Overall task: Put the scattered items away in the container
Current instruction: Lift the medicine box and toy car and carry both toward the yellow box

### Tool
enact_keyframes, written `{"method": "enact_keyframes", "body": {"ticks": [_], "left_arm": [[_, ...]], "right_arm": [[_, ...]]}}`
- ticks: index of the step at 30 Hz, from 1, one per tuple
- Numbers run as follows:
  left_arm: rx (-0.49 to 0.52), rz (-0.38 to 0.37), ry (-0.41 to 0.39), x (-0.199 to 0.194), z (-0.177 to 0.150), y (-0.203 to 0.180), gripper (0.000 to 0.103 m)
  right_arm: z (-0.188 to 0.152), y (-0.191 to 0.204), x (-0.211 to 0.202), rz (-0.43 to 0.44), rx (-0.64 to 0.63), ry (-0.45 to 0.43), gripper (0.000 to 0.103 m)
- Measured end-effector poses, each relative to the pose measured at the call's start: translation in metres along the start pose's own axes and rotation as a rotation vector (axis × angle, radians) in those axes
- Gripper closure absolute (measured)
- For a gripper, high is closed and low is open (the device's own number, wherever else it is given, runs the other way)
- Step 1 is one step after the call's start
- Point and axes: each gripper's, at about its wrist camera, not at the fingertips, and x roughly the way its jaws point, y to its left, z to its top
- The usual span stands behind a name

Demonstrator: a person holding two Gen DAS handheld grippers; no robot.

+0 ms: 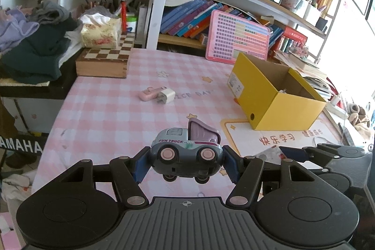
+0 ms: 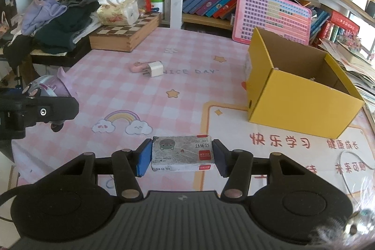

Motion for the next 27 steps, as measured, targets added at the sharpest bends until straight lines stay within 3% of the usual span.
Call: {"method": "enact_keyframes", "body": {"ticks": [27], "left_arm": [[0.076,-0.061,0.066,0.011,-0.005,-0.055,0.039]], "right_arm": [[-0.026,-0.051,-0.020,-0.025,0.028,0.026,0.051]]}}
